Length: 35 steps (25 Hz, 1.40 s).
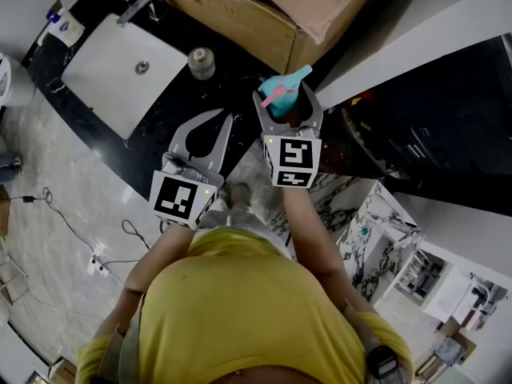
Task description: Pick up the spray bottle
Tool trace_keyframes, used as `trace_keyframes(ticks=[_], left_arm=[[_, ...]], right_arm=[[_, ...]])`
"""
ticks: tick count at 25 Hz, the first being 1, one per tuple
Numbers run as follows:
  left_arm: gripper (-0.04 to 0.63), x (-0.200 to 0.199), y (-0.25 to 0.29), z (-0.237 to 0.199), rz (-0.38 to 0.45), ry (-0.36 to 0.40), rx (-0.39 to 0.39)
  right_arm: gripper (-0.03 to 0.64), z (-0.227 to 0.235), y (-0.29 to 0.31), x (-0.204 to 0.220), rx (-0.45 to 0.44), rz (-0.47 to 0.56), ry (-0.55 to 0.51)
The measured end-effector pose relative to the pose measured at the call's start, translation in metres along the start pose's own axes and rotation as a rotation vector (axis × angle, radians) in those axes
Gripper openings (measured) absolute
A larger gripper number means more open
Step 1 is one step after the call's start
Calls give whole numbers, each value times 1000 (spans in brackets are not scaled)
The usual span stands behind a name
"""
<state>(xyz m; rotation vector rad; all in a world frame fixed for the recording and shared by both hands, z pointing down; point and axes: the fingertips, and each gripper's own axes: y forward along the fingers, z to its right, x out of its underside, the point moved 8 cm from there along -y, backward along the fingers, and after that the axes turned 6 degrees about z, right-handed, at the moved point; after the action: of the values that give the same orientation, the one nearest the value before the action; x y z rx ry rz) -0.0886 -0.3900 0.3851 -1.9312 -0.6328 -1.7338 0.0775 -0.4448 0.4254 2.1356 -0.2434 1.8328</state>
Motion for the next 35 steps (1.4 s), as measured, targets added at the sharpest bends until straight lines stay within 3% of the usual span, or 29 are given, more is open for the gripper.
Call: trace_keyframes(ticks=[16,22,35], left_arm=[[0,-20,-12,10,11,56,-44],[0,-26,-17,11,21,66,-50],[0,-29,-26,11,22,70,-41]], right_arm=[[354,4,-91,-74,148,80,4],[354,4,-113,-74,200,94,10],[354,-3,-116,-64,191,75,15]])
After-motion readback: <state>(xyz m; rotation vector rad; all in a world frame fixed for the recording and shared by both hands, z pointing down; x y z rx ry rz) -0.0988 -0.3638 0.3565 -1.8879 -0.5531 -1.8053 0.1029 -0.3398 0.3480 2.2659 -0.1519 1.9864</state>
